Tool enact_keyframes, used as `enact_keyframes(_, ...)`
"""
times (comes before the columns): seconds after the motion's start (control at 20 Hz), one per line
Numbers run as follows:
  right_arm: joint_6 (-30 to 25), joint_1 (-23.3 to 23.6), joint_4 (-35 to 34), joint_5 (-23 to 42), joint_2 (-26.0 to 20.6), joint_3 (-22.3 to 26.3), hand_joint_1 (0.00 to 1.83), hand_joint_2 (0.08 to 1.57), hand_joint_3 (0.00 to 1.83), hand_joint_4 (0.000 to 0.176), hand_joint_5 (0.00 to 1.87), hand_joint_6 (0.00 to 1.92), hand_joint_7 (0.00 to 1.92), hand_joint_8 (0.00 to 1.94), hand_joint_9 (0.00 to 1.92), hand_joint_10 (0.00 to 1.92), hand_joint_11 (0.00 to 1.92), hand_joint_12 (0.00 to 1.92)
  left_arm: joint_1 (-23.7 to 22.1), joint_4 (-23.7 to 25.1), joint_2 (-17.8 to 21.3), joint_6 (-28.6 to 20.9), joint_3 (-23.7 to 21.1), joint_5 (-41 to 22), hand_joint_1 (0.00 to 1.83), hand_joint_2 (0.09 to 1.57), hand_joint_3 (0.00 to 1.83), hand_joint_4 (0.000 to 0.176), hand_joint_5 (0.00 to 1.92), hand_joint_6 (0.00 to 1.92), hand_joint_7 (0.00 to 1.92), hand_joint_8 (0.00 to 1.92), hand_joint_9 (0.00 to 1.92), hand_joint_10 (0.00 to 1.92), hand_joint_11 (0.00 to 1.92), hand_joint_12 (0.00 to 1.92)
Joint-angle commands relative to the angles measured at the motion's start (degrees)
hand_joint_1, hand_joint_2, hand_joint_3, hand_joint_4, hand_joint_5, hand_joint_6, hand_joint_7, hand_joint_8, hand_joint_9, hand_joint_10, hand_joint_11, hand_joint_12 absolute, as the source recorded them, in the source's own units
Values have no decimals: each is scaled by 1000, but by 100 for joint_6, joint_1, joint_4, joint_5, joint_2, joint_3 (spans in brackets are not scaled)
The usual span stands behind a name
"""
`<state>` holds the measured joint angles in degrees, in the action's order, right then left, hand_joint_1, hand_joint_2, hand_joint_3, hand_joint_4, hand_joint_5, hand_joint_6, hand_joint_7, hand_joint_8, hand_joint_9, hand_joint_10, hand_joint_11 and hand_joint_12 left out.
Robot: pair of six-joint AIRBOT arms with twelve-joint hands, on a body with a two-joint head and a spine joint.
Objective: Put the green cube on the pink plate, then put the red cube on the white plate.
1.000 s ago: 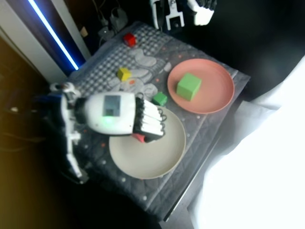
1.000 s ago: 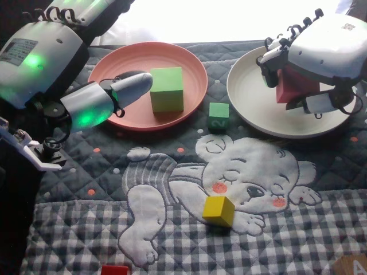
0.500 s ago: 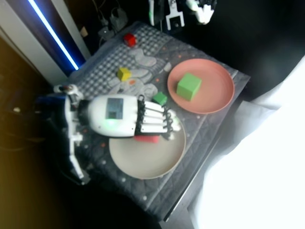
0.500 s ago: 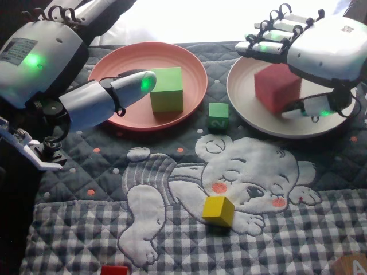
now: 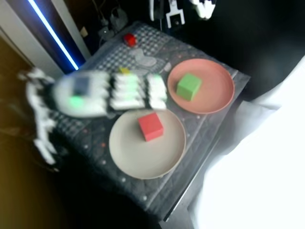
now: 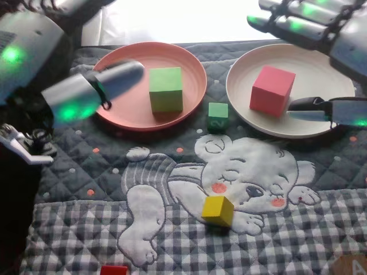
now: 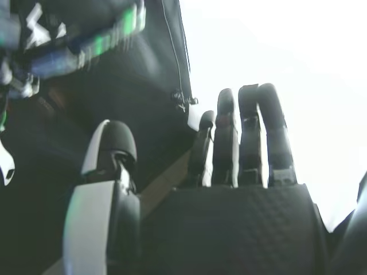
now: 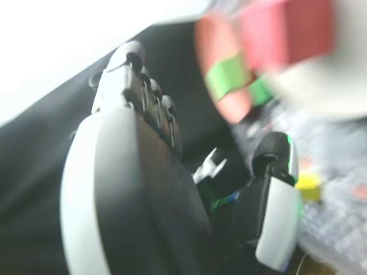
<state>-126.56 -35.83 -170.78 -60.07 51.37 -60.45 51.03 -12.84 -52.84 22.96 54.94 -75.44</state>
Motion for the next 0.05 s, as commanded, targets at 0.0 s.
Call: enact_keyframes(0.0, 6, -35, -161, -1392, -82, 96, 659, 1103, 25, 0, 183, 35, 118, 7, 55, 19, 0, 522, -24, 100, 75, -17, -23, -1157, 506, 1255, 1, 0, 304, 6, 520, 31, 342, 684, 167, 1527)
